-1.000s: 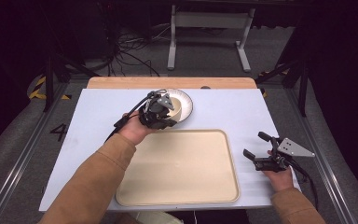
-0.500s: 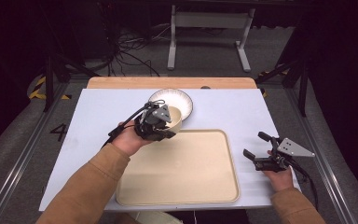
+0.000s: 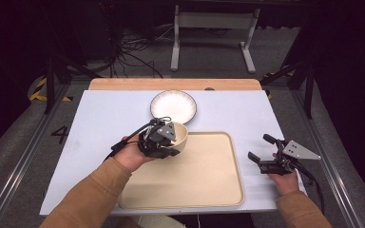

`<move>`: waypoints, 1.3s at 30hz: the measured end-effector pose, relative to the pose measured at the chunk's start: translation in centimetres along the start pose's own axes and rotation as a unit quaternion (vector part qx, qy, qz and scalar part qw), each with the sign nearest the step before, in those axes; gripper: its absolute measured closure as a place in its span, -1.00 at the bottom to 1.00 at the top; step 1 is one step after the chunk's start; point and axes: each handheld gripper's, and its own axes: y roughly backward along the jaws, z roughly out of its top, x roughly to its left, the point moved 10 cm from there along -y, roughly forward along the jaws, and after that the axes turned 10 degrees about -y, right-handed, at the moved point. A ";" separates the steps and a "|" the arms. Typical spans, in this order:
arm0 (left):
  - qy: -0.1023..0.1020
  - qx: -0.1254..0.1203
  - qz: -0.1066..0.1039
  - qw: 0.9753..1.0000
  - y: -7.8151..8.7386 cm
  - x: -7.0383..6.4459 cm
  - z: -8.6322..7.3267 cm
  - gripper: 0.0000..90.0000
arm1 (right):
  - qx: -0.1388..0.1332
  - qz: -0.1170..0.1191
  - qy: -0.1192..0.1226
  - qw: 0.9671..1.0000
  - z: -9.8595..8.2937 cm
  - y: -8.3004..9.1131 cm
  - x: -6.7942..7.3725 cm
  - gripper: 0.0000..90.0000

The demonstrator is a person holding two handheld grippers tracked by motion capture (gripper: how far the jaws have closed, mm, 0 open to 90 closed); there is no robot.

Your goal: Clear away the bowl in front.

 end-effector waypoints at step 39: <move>-0.034 0.039 -0.043 0.998 -4.4 -3.7 0.4 0.83 | 0.000 0.001 -0.001 1.000 0.0 0.0 0.0 -0.96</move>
